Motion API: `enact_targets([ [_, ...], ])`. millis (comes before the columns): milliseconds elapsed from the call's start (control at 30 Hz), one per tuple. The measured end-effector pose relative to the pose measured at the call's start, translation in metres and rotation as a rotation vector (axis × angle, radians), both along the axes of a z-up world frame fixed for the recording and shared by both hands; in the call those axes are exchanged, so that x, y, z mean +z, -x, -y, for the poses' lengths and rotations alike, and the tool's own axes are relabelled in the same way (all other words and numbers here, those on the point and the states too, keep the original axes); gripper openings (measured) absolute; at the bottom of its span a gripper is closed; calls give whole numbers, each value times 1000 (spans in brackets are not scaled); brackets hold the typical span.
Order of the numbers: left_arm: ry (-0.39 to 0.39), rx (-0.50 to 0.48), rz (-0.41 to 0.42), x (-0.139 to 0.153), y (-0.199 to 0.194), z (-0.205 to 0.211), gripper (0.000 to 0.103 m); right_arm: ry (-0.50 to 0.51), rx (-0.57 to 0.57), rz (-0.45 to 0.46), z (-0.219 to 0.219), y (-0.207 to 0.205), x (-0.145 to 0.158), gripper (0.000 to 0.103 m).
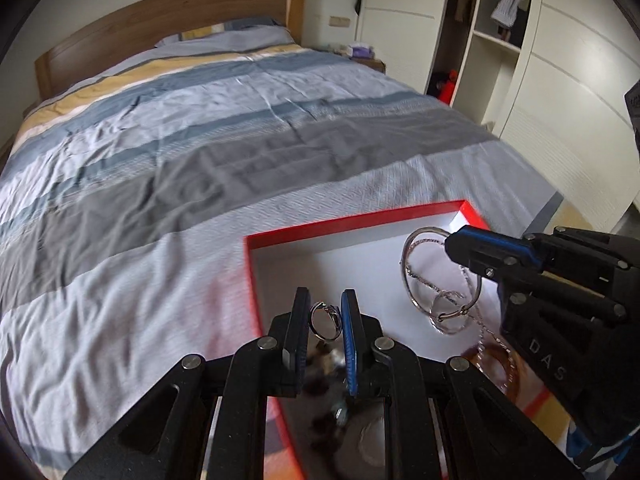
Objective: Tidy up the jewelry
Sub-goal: 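Carry the ring with the left tool while the right tool carries the bangle into the box, then open both tools to release the ring and bangle, then lift away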
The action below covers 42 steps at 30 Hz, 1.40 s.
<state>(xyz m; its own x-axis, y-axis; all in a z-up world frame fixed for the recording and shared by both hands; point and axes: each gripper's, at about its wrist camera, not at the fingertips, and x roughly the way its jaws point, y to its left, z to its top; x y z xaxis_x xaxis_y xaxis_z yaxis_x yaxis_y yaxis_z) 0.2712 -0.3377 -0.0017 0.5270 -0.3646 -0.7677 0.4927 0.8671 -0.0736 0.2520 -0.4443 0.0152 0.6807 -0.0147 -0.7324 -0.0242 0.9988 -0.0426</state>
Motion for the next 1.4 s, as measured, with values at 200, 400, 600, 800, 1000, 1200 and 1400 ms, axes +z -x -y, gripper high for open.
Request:
enact_targets([
  [200,-30,9,-36,-29,-12,12,15,-58,-51,1,42,-13,-20,4],
  [400,-34,42,-56,-39,-17,7,15,-84,-52,-51,59,-20,-43,5],
  [600,-72,58,-34,-42,-11,10,17,-80,-21,-84,55,-22,-51,6],
  [800,-52,68,-38,-40,-10,6,18,-86,-24,-77,56,-21,-49,14],
  [1000,-22,50,-18,-31,-2,6,49,-91,-33,-56,58,-11,-41,24],
  [1200,7,43,-5,-13,12,8,62,-117,-75,-26,65,14,-25,33],
  [1400,4,51,35,11,39,-2,67,-138,-108,-10,65,46,-10,35],
])
